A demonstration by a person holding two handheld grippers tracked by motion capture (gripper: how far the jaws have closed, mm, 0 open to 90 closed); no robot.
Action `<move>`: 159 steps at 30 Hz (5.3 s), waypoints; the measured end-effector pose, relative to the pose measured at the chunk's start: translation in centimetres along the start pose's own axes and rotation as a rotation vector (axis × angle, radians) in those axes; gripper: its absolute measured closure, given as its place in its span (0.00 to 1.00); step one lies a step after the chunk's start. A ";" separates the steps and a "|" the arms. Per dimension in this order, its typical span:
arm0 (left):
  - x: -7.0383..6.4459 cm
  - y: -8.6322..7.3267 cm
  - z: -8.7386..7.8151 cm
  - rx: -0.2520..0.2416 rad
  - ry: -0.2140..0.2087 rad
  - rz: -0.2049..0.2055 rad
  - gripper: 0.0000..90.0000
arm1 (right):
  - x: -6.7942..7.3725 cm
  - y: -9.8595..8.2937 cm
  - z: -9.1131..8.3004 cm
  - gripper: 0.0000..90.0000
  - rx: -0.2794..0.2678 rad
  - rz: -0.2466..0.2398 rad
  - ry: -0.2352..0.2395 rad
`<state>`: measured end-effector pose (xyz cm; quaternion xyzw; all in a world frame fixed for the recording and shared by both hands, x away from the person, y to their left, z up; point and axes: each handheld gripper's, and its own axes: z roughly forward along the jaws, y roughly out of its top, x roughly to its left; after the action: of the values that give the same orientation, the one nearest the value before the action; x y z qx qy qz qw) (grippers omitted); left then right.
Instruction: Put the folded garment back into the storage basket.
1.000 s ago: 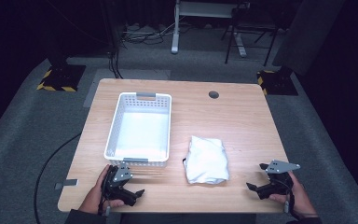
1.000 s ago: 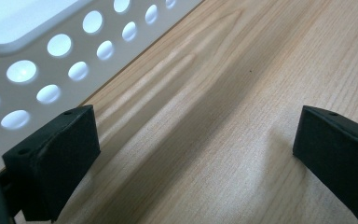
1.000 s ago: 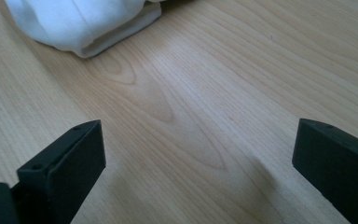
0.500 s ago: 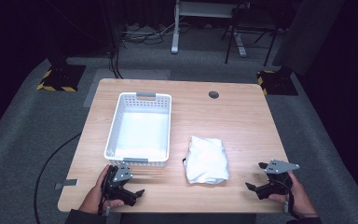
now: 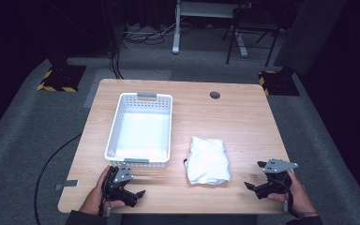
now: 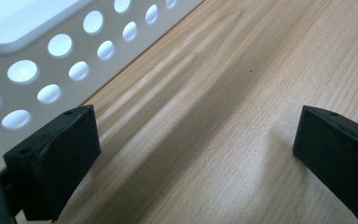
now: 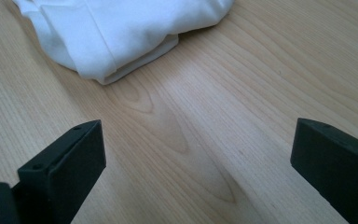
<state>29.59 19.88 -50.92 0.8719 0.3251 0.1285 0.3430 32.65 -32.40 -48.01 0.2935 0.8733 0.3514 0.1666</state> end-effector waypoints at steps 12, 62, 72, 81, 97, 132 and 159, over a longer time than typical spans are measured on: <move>0.0 0.0 0.0 0.000 0.000 0.000 0.01 | 0.4 1.4 0.1 0.04 -0.006 -0.045 0.002; 0.0 0.0 0.0 0.000 0.000 0.000 0.01 | 1.9 6.0 2.0 0.04 -0.019 -0.161 0.032; 0.0 0.0 0.0 0.000 0.000 0.000 0.00 | 1.9 6.7 2.5 0.04 -0.014 -0.172 0.041; 0.0 0.0 0.0 0.000 0.000 0.000 0.00 | 1.9 7.7 3.0 0.04 -0.022 -0.184 0.050; 0.0 0.0 0.0 0.000 0.000 0.000 0.00 | 2.1 8.9 4.2 0.04 -0.007 -0.203 0.071; 0.0 0.0 0.0 0.000 0.001 -0.001 0.01 | 2.8 10.9 7.5 0.04 0.026 -0.244 0.118; 0.0 0.0 0.0 0.000 0.001 -0.001 0.01 | 3.7 11.2 9.6 0.04 0.064 -0.266 0.145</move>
<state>29.54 19.91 -50.92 0.8716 0.3257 0.1289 0.3430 38.99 -18.63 -47.09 0.1543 0.9249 0.3185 0.1386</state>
